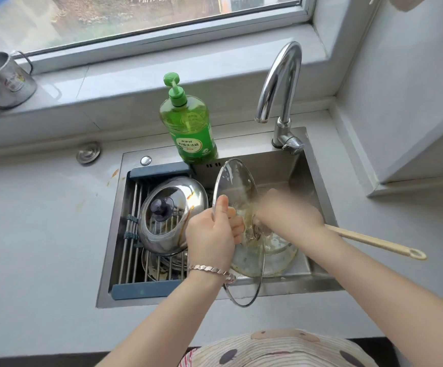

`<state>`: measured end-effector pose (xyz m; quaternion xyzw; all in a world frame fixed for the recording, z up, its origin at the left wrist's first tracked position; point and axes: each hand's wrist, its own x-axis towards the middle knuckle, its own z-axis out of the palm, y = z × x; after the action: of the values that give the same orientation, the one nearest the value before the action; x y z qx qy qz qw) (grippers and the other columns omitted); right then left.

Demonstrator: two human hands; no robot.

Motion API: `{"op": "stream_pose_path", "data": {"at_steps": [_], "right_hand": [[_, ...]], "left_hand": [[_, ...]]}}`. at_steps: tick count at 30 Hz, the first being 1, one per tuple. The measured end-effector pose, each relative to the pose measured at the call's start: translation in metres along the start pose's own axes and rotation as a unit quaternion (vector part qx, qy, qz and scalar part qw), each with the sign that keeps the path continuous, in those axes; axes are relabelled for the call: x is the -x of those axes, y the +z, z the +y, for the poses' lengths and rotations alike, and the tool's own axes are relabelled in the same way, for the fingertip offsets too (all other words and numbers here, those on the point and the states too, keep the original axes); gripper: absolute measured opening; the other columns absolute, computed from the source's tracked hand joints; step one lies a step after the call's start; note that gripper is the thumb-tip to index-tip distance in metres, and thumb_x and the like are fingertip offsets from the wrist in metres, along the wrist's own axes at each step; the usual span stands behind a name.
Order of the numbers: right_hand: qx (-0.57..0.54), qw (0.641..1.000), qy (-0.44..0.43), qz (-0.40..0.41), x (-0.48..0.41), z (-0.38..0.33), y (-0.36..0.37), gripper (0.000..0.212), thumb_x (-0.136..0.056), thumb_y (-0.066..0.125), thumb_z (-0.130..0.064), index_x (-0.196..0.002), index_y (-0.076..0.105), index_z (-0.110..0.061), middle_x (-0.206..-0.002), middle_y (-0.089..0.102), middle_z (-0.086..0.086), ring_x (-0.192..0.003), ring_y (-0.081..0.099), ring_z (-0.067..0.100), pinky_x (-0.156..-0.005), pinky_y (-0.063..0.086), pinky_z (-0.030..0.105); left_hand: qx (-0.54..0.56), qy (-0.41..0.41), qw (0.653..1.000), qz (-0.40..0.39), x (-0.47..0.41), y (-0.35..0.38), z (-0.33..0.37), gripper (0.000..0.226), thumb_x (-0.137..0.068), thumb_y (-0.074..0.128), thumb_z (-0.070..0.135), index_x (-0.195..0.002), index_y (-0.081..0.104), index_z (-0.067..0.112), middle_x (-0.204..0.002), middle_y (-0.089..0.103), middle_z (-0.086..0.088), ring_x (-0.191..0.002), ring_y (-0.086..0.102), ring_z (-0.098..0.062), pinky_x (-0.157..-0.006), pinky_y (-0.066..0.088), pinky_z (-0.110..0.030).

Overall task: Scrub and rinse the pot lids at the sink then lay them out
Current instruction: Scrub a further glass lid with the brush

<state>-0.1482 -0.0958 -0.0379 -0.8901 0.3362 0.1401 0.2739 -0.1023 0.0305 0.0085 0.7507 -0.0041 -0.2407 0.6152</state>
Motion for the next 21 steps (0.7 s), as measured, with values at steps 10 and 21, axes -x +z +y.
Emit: {"op": "stream_pose_path", "data": {"at_steps": [10, 21], "right_hand": [[0.15, 0.962, -0.204, 0.1, 0.014, 0.001, -0.021, 0.024, -0.091, 0.036, -0.049, -0.079, 0.042, -0.029, -0.067, 0.049, -0.005, -0.067, 0.046, 0.02, -0.054, 0.032, 0.027], [0.103, 0.987, -0.117, 0.045, -0.001, 0.011, -0.014, 0.029, -0.089, 0.039, -0.046, -0.09, 0.06, -0.025, -0.074, 0.052, -0.005, -0.076, 0.052, 0.021, -0.058, 0.031, 0.028]], "left_hand": [[-0.048, 0.015, 0.999, -0.014, 0.001, -0.011, 0.005, 0.033, -0.093, 0.051, 0.028, -0.07, 0.063, 0.008, -0.066, 0.07, -0.012, -0.064, 0.07, -0.022, -0.059, 0.059, -0.032], [-0.056, 0.025, 0.998, -0.03, 0.003, -0.01, 0.008, 0.033, -0.091, 0.054, 0.026, -0.071, 0.063, 0.002, -0.064, 0.069, -0.013, -0.061, 0.069, -0.022, -0.058, 0.057, -0.038]]}}
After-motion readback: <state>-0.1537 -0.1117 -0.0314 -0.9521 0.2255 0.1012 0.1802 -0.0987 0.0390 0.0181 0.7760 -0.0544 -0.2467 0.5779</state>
